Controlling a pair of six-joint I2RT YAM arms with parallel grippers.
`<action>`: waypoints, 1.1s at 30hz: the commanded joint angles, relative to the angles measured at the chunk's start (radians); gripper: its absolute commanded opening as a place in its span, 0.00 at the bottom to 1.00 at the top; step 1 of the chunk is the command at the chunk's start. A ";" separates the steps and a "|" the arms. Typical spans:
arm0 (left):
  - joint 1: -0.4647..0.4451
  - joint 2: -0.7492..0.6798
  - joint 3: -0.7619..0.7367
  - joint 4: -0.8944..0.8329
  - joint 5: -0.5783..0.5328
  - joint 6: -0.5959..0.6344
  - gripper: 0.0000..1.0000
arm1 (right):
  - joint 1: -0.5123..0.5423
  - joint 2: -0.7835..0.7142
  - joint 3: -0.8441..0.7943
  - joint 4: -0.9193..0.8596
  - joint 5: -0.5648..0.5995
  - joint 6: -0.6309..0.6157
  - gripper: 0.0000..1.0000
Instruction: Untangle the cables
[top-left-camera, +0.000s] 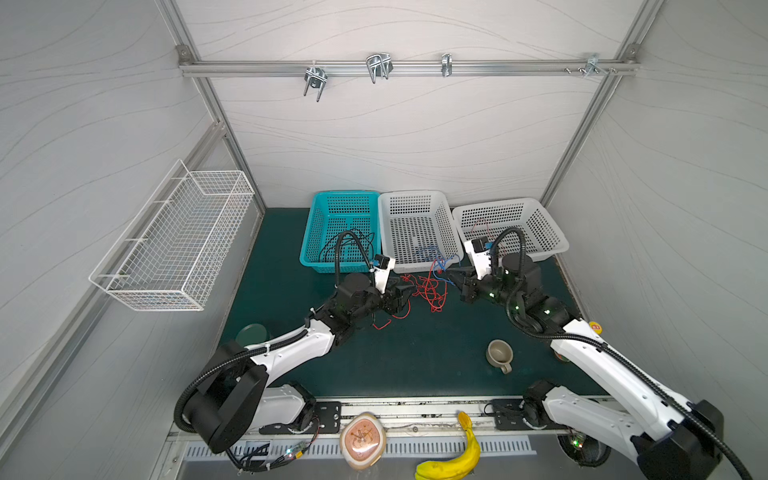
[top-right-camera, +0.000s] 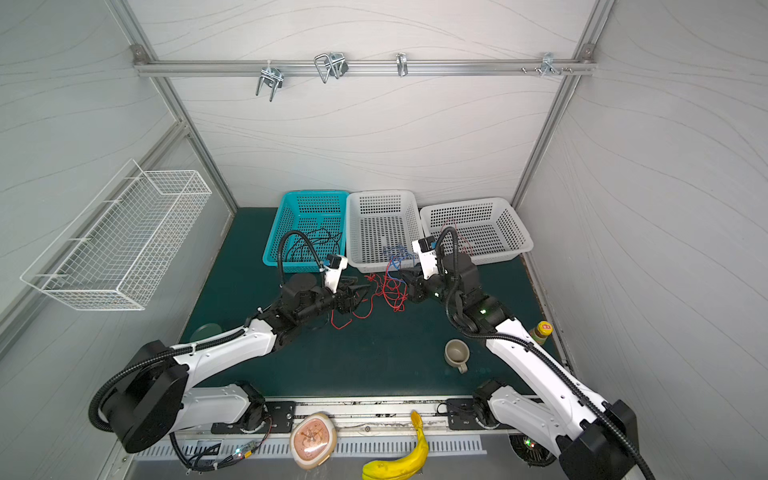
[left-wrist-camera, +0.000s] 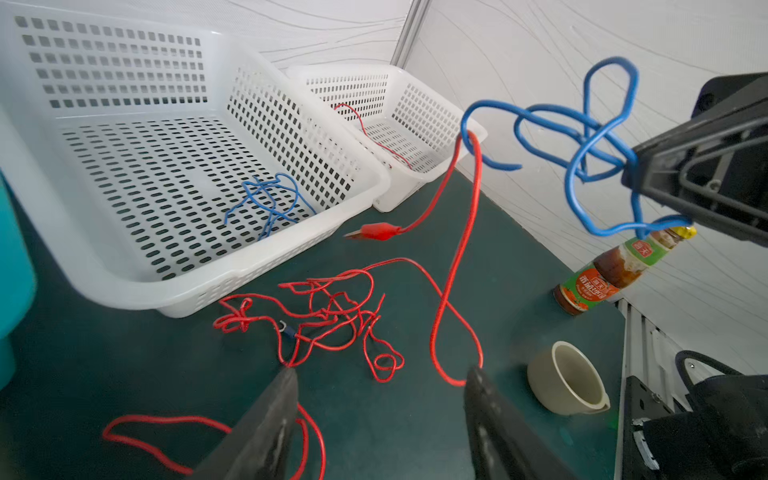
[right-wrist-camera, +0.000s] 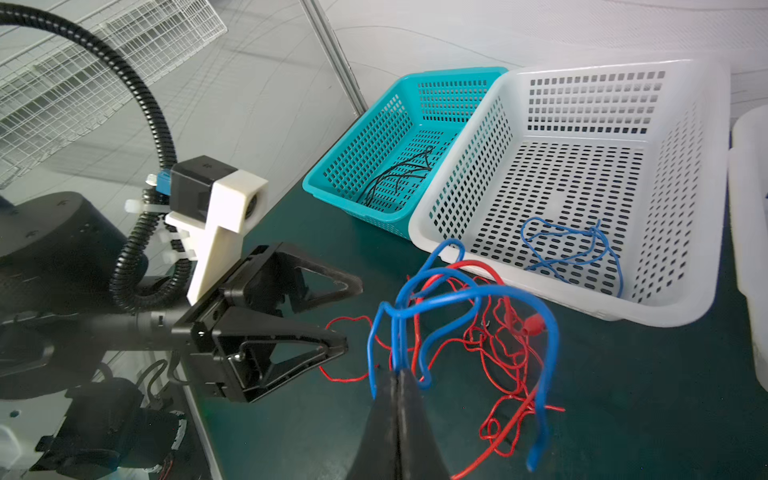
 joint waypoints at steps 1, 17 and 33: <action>-0.010 0.037 0.061 0.088 0.013 -0.014 0.65 | 0.002 0.008 0.000 0.061 -0.056 0.007 0.00; -0.018 0.205 0.175 0.183 0.057 -0.075 0.55 | 0.022 0.019 0.013 0.103 -0.128 0.025 0.00; -0.020 0.185 0.252 0.017 0.069 -0.085 0.00 | 0.022 0.077 0.005 0.051 0.102 0.023 0.00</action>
